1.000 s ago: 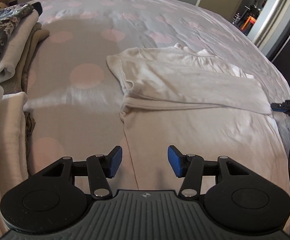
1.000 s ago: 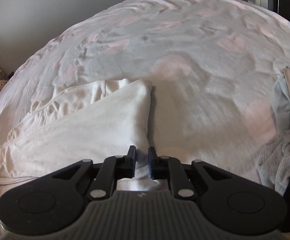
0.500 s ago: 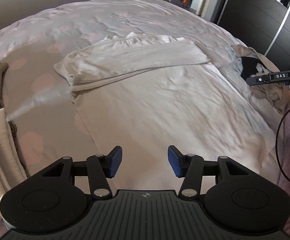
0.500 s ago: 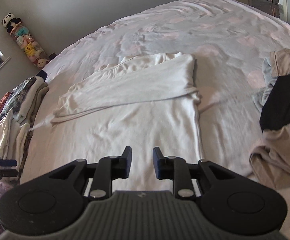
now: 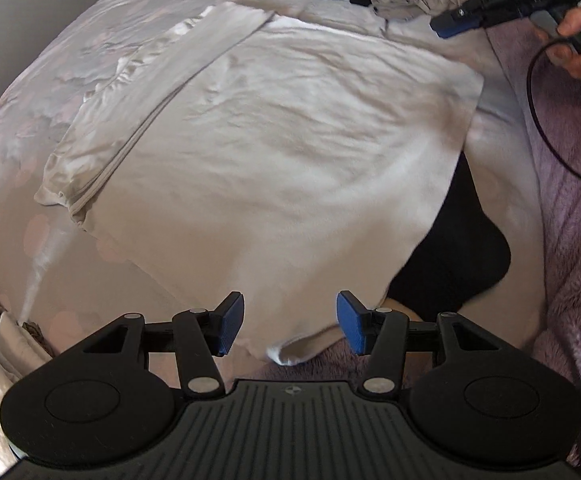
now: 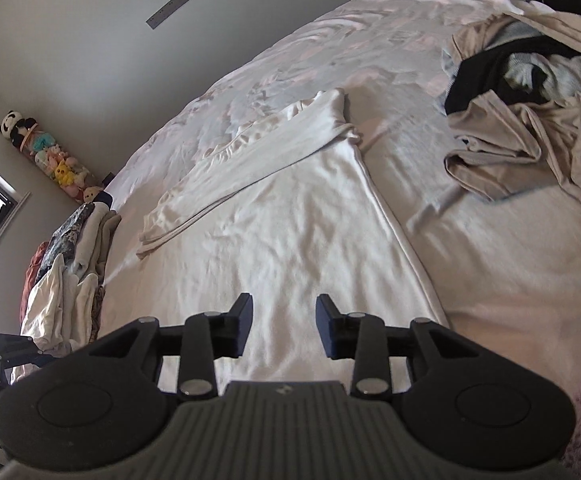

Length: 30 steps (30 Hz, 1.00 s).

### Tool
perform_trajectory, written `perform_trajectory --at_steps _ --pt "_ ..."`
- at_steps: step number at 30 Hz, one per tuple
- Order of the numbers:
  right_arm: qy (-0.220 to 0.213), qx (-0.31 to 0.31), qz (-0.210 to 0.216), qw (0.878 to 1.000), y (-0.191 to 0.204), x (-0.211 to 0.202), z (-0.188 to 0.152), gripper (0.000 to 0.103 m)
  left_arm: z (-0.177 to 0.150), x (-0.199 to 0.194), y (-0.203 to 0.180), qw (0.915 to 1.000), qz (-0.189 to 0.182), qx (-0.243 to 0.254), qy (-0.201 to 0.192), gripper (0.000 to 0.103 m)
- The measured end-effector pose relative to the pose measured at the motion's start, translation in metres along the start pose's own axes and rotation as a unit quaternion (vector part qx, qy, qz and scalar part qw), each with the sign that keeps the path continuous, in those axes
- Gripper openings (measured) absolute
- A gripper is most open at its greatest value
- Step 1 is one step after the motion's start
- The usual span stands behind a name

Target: Fold clothes

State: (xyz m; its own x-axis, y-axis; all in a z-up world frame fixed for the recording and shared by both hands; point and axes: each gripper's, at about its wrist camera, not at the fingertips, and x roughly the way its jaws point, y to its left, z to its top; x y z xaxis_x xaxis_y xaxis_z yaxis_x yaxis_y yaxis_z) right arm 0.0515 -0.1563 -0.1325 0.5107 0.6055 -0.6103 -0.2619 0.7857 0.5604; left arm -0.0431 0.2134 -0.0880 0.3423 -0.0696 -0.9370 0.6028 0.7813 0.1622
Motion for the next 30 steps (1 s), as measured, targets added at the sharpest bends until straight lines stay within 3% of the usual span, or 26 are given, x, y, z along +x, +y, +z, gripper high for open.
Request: perform_trajectory --at_steps 5,9,13,19,20,24,26,30 --pt "-0.009 0.01 0.018 1.0 -0.005 -0.004 -0.003 0.039 0.0 0.016 -0.015 0.9958 0.01 0.069 0.058 0.05" --pt "-0.009 0.007 0.023 1.0 -0.007 -0.005 -0.006 0.042 0.0 0.029 -0.013 0.9889 0.025 0.099 0.108 0.05" --pt "-0.009 0.004 0.02 1.0 -0.011 -0.007 -0.007 0.043 0.005 0.036 -0.012 0.9839 0.019 0.118 0.132 0.05" --pt "-0.005 -0.001 0.015 1.0 -0.012 -0.01 -0.008 0.044 0.011 0.05 -0.036 0.9629 0.034 0.213 0.163 0.048" --pt "-0.001 -0.009 0.011 1.0 -0.01 -0.01 -0.008 0.044 0.012 0.052 -0.04 0.9584 0.033 0.227 0.169 0.043" --pt "0.016 -0.081 -0.017 0.996 0.005 -0.011 -0.012 0.045 0.012 0.059 -0.054 0.9468 0.03 0.261 0.185 0.022" --pt "0.027 -0.135 -0.026 0.99 0.015 -0.012 -0.015 0.046 0.009 0.061 -0.06 0.9444 0.035 0.269 0.186 0.017" --pt "0.048 -0.242 -0.039 0.968 0.034 -0.013 -0.025 0.048 0.006 0.059 -0.065 0.952 0.051 0.246 0.175 0.009"
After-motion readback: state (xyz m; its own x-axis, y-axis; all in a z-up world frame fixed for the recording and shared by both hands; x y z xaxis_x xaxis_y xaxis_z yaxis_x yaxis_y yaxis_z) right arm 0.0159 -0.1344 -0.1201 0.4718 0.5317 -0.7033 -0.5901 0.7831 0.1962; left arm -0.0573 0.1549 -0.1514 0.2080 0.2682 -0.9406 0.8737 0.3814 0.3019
